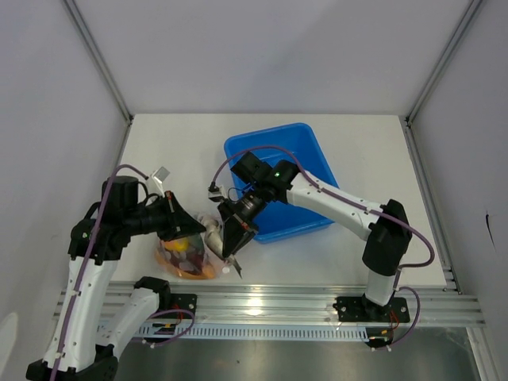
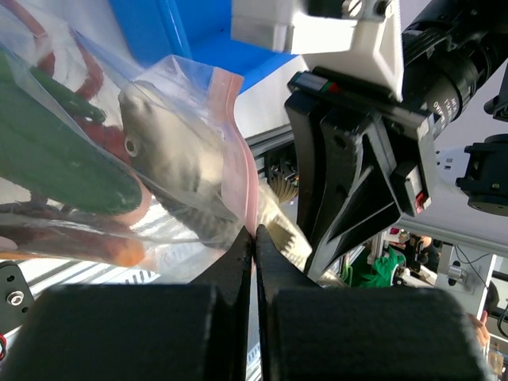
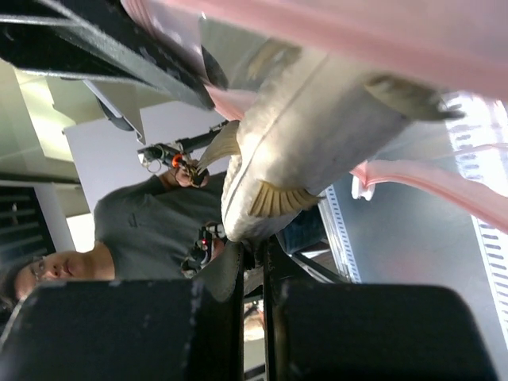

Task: Place the food in the zip-top bag and seal the zipper
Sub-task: Place the fake fish in the zipper food storage bag.

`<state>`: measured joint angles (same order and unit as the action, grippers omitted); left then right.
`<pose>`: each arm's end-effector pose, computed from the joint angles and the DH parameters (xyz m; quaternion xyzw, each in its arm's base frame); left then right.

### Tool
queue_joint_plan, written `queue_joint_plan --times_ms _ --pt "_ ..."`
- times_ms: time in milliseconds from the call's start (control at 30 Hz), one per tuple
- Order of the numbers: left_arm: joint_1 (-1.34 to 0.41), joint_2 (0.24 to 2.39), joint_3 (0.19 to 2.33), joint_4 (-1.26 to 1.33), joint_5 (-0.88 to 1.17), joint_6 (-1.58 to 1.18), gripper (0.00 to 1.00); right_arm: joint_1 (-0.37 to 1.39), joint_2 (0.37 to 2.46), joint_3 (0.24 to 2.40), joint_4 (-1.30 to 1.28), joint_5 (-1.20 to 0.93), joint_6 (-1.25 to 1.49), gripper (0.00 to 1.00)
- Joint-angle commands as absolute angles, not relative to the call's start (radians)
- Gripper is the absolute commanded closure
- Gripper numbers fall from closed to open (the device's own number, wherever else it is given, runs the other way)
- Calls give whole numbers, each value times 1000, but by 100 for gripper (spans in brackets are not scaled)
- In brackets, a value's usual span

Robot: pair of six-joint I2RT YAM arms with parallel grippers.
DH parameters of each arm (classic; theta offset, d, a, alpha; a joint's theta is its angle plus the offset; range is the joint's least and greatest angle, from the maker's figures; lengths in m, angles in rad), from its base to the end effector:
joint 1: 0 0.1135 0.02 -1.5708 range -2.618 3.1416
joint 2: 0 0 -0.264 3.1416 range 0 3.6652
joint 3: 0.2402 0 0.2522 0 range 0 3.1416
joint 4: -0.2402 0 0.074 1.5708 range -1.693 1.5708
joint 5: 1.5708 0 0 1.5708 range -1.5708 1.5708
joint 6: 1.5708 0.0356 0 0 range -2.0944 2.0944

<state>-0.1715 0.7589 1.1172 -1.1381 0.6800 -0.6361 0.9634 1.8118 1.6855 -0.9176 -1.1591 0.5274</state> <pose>0.1037 -0.0407 0.3658 -0.0752 0.8762 -0.4257 0.2131 0.1889 0.3290 0.3223 0.3139 -0.7579 -0.5363 0.1985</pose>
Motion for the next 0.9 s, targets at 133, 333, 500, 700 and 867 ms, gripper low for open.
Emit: queue_joint_plan --times_ms 133,333,500,700,867 --pt "-169 735 1158 -1160 683 -627 99 1006 1848 1753 -888 -1190 523 100" --pt "-169 736 1169 -1175 692 -623 100 1009 1879 1799 -871 -1201 509 100" --pt "-169 752 1198 -1183 701 -617 99 1012 1902 1781 -842 -1212 509 100" --pt "-169 750 1207 -1190 707 -615 99 1005 1933 1732 -876 -1187 440 96" --pt "-169 739 1204 -1198 707 -617 99 977 1950 1683 -859 -1174 431 86"
